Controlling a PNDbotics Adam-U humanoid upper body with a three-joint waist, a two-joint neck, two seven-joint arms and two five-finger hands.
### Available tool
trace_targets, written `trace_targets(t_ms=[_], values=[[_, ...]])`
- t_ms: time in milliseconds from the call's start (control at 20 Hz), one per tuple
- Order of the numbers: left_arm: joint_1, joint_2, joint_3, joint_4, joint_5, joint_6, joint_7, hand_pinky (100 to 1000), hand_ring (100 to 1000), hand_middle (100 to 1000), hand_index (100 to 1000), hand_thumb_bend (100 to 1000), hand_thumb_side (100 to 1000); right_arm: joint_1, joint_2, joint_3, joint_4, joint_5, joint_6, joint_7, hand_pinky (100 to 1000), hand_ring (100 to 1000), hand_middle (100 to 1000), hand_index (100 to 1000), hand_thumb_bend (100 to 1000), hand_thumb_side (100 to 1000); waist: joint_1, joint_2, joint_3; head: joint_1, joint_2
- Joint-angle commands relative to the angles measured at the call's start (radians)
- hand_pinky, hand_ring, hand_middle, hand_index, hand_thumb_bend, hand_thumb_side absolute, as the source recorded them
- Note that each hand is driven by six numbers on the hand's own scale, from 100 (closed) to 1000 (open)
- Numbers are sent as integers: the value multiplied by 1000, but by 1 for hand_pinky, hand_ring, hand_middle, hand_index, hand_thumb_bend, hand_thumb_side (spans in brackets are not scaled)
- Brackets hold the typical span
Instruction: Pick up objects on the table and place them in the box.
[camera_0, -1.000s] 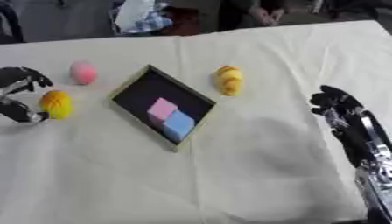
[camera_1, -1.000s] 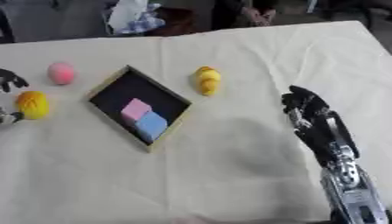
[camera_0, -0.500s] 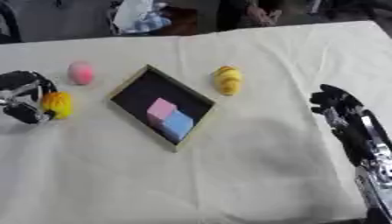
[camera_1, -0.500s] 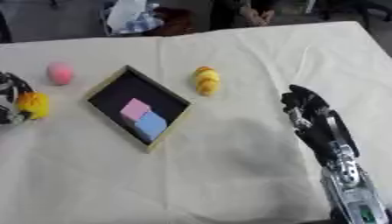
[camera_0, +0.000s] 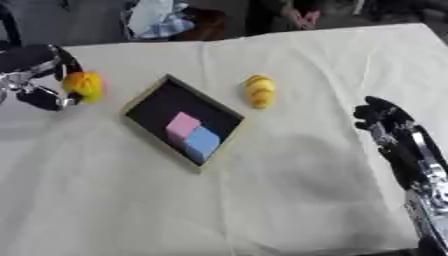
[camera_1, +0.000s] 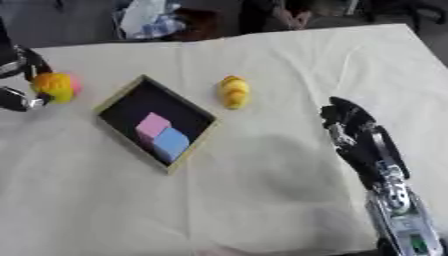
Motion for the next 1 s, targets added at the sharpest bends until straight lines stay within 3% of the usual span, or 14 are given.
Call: trace_targets(t_ms=[50,200,650,800,850,900,1000], values=[[-46,-16,-37,-47,25,-22,-31,688,555,569,690,207,154,-11,-12,2,-11,-4,0,5,799,809,724,855,100,492,-6,-19,-14,6,2],[-69,-75,-79,-34,30,-49,-61,688,556,570,691,202,154,-9,-10,0,-11,-5,0,5,799,809,724,855,100,492,-6,-22,-12,-2,3],[-75,-93,-83,-15,20,-66,-57,695,567,580,691,202,154,-9,-9,0,-11,-5,0,5,799,809,724,855,100,498,-7,-21,-12,-1,2],[-71,-146,-125,-26,44,-91,-83,700,579,593,713,187,155,-13,-8,7,-10,-6,1,11,799,809,723,855,100,492,-6,-21,-26,1,3],[-74,-163,-131,-19,45,-95,-90,701,581,595,715,256,204,-12,-8,6,-10,-7,1,11,799,809,723,855,100,487,-6,-21,-26,-1,4],[-76,-178,-134,-12,43,-98,-94,702,582,597,716,191,154,-13,-8,6,-10,-7,0,11,799,809,723,855,100,492,-7,-21,-26,-1,3],[-80,-199,-137,1,36,-105,-97,704,585,599,719,195,153,-13,-7,7,-10,-7,0,12,799,810,723,855,100,492,-9,-21,-28,0,3]])
